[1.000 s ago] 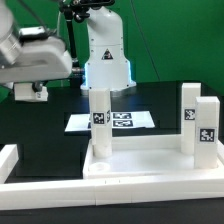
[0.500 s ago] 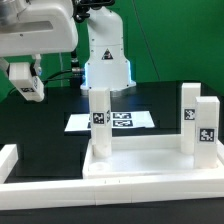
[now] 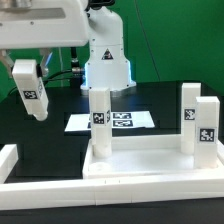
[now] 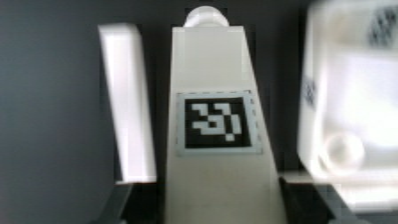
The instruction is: Assemble desk
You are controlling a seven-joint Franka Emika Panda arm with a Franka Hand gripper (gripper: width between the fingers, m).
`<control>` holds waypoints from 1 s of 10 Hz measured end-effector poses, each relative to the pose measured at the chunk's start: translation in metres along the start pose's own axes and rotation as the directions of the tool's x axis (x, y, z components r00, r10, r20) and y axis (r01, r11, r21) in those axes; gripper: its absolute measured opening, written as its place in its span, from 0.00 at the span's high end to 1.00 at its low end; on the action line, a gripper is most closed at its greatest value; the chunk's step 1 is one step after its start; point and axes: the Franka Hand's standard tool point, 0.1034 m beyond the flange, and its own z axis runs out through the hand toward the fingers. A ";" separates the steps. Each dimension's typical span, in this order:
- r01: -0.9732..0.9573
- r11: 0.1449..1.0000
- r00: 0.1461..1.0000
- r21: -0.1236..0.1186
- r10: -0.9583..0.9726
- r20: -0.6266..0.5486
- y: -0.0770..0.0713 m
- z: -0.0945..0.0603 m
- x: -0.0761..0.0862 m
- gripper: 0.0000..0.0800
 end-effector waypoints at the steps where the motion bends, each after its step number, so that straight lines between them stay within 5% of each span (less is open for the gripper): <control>1: -0.024 1.000 0.997 -0.003 0.023 -0.076 -0.016 -0.004 0.009 0.64; 3: -0.041 0.999 0.983 0.007 0.041 -0.177 -0.047 -0.018 0.022 0.64; 4: -0.069 0.997 0.959 0.025 0.073 -0.275 -0.051 -0.027 0.028 0.64; 7: -0.069 0.997 0.896 -0.042 0.043 -0.442 -0.039 -0.028 0.029 0.64; 9: -0.069 0.997 0.898 -0.039 0.045 -0.437 -0.041 -0.026 0.027 0.64; 10: -0.080 0.997 0.895 -0.018 0.064 -0.442 -0.045 -0.026 0.030 0.64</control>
Offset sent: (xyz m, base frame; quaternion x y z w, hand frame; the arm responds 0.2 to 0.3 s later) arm 0.0121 0.0473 0.0295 0.0813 0.1880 0.0708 0.9762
